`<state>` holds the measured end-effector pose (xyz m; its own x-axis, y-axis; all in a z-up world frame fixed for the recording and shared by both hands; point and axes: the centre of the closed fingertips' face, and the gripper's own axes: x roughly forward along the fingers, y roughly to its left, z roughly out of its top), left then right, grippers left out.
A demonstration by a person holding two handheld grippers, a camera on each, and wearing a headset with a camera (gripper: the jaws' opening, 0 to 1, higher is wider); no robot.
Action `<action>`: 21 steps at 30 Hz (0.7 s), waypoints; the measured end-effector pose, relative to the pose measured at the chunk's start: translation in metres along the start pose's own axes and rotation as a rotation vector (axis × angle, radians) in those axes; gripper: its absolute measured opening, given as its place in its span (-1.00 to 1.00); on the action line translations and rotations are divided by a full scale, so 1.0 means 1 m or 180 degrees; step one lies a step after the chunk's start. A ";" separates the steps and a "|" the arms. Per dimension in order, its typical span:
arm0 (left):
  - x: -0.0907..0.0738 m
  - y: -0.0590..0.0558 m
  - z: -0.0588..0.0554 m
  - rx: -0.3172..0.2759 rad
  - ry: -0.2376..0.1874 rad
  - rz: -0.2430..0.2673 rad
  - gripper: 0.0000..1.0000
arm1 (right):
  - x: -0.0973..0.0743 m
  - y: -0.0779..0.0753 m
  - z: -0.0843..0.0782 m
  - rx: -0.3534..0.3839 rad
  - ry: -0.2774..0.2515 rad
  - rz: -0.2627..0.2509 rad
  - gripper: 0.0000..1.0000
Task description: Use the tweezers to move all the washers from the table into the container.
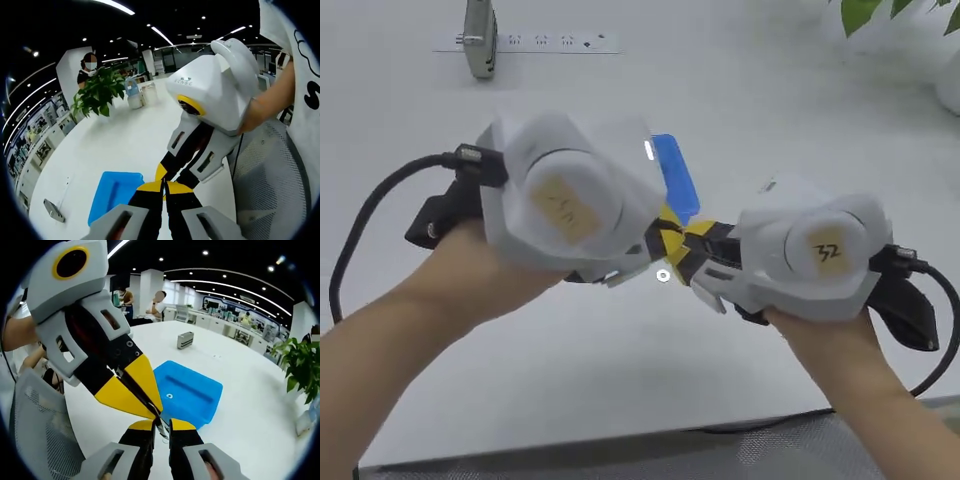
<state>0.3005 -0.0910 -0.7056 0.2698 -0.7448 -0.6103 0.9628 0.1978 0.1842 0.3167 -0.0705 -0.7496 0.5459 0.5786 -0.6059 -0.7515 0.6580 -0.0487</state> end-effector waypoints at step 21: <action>0.008 -0.002 -0.018 -0.0109 0.0130 -0.0137 -1.00 | 0.014 0.004 -0.014 0.0112 0.0108 0.0080 -0.87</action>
<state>0.3012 -0.0862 -0.7247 0.2280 -0.7266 -0.6482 0.9733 0.1884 0.1311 0.3159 -0.0661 -0.7691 0.5137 0.5789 -0.6333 -0.7509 0.6604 -0.0055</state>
